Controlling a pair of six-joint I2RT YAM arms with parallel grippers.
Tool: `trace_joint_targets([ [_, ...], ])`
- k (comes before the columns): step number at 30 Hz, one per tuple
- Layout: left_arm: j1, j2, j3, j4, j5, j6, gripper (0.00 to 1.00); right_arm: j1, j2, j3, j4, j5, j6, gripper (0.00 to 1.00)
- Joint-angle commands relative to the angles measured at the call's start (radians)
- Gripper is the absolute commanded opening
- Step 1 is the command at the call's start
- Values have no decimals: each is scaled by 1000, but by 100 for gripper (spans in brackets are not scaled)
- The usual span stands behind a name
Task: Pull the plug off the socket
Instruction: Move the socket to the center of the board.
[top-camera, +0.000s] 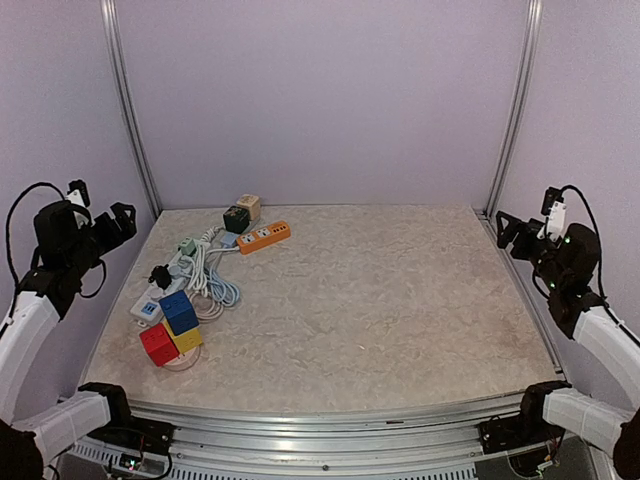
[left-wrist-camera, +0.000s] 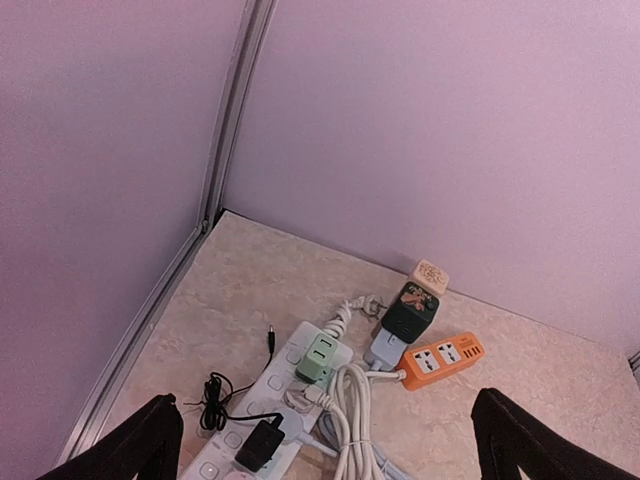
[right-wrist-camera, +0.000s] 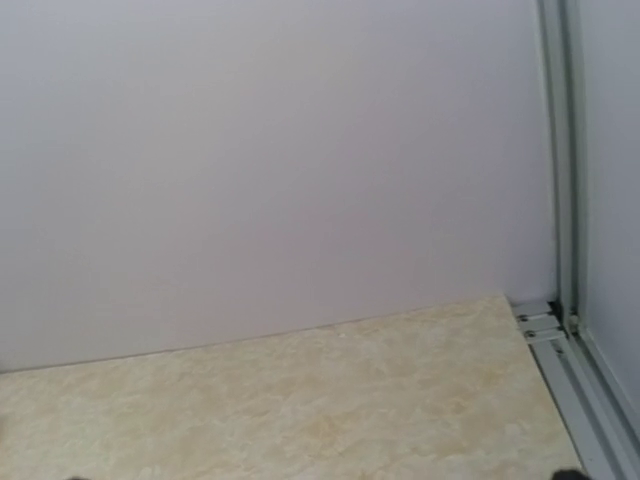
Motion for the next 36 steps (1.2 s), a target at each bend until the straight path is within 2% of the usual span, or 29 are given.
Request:
trace_joint_targets([
  [1,-3,-8,21,-32,-44,5,99,7,-12,-12,-55,60,-9,100],
  [5,4,-41,13,-47,-53,-21,99,7,-9,-8,-82,97,-16,100],
  [8,16,-58,4,-51,99,-32,99,7,3,19,-131,114,-27,100],
  [13,-6,16,78,-257,201,-152,99,8,52,73,-215,108,-23,100],
  [15,-46,48,65,-306,201,-199,99,11,82,90,-237,72,-21,100],
  [19,-129,64,-11,-315,228,-297,99,106,141,129,-279,95,-40,100],
  [26,-200,60,-50,-412,218,-389,99,187,177,127,-256,93,-50,100],
  [36,-222,41,-64,-546,235,-390,99,266,255,132,-219,131,-64,100],
])
